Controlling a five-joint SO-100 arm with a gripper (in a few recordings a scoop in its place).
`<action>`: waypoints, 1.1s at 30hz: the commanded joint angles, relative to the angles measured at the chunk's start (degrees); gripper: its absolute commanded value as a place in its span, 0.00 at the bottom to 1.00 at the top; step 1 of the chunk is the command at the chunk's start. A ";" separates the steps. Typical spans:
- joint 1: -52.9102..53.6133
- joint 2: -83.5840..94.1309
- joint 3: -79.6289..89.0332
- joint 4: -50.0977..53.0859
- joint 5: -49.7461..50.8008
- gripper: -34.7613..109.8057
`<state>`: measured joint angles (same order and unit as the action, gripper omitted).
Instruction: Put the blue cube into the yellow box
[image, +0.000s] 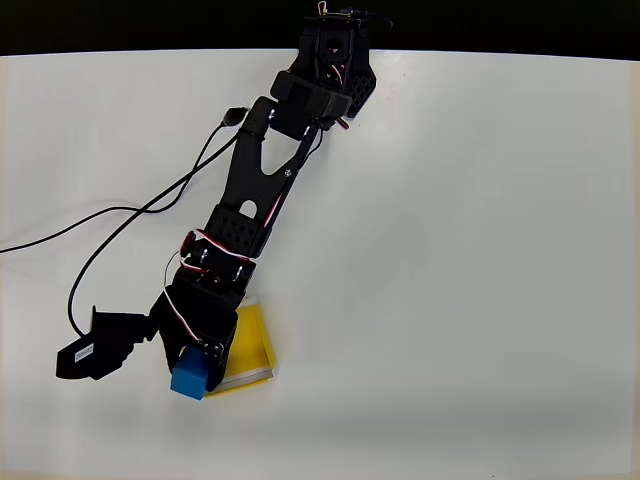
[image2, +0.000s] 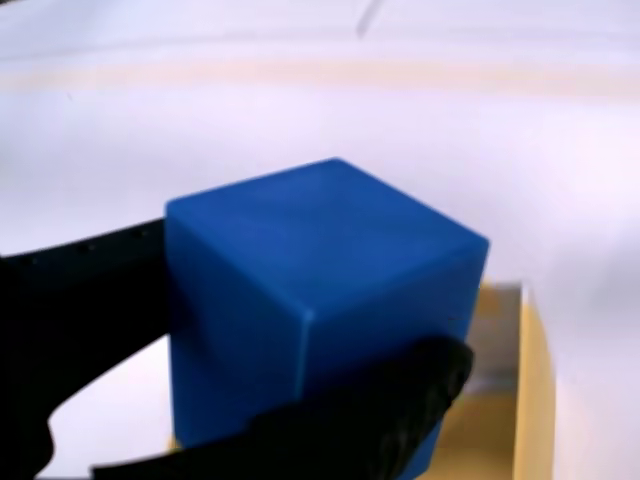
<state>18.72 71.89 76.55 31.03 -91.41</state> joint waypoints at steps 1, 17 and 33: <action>0.88 2.72 -6.06 -1.23 -0.88 0.37; -0.62 4.22 13.89 -8.88 0.97 0.41; -1.76 12.48 6.42 -12.39 0.97 0.51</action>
<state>17.58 71.02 95.98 12.22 -89.38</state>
